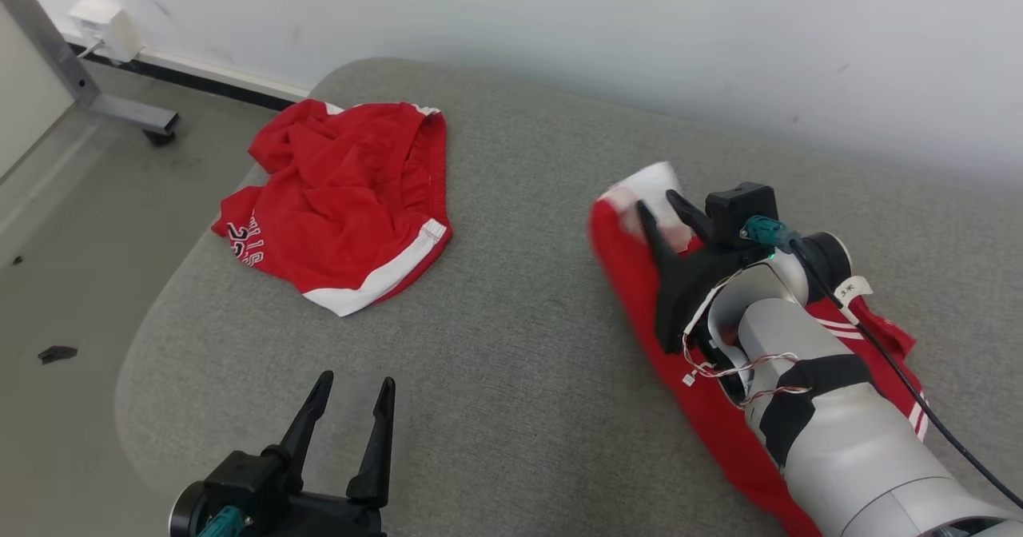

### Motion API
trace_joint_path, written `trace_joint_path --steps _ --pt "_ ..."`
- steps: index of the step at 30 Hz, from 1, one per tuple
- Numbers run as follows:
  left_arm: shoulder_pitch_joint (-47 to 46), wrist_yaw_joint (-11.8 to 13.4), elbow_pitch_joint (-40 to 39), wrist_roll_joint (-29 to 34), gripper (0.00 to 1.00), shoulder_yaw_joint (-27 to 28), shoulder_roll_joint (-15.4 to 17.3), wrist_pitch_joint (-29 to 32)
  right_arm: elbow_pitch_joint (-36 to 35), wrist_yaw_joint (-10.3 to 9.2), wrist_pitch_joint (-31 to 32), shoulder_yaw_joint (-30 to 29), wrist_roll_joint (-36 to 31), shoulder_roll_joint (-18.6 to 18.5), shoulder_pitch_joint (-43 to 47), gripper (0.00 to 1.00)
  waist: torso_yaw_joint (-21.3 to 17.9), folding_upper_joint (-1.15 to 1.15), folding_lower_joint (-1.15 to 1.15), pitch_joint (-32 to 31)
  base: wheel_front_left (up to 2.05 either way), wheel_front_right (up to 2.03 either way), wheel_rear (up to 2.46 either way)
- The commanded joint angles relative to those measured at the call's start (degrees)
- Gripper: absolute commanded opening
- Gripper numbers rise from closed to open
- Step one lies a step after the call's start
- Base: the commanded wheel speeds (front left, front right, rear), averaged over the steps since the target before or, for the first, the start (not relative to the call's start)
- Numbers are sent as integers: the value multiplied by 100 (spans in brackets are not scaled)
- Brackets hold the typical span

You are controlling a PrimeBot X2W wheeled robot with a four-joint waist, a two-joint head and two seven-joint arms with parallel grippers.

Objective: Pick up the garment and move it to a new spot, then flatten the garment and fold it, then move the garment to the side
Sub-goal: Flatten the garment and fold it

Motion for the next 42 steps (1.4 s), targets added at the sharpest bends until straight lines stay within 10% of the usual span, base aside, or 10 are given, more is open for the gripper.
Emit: trace_joint_path --steps 1,13,26,42 --pt "-68 0 21 -29 100 -3 -13 -5 7 -14 -24 73 113 14 15 100 126 0 -1 101 0 0 0" --pt "84 13 -74 90 100 256 -1 -5 -102 -14 -308 503 545 -231 338 100 -487 0 -1 -93 0 0 0" --pt "308 51 -412 314 100 666 187 -5 -2635 -15 -304 -1193 203 -1464 2400 100 -1254 0 -1 -285 0 0 0" --pt "221 17 -435 382 100 613 207 -5 -2516 -15 -305 -1743 64 -1339 3189 100 -1207 0 -1 -152 0 0 0"
